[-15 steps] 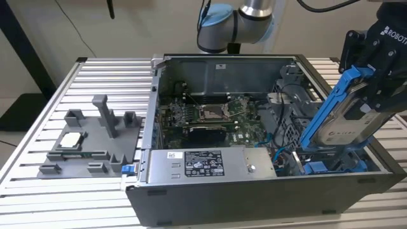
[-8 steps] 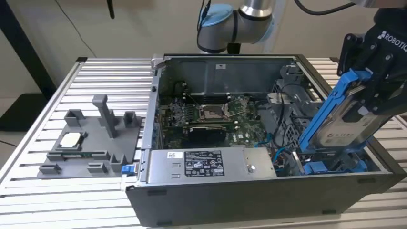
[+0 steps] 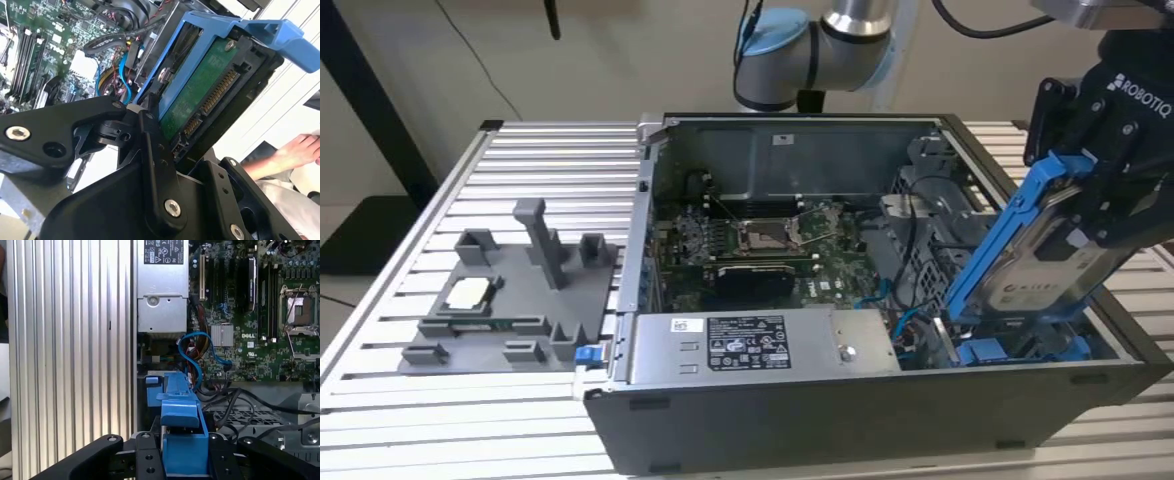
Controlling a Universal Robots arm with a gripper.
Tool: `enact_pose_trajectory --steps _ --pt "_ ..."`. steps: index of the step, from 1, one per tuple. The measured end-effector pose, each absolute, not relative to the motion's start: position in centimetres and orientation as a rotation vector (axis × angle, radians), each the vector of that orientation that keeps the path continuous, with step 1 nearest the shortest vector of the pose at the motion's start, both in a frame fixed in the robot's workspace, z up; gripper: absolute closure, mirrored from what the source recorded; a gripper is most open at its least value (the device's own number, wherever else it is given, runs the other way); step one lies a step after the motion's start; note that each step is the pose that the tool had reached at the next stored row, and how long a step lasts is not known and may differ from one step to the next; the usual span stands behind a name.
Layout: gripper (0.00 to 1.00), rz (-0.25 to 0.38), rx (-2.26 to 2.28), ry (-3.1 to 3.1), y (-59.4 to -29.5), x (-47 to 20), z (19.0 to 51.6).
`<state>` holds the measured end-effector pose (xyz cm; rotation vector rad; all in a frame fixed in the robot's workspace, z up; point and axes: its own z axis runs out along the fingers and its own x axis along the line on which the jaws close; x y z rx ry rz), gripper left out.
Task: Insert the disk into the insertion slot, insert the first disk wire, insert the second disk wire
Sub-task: 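Insert the disk into the insertion slot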
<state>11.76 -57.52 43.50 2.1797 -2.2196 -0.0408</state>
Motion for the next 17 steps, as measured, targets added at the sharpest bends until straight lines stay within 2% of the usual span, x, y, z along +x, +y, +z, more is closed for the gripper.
enact_pose_trajectory --steps 17 --pt "0.67 -0.04 2.197 -2.203 -57.0 12.5 41.9"
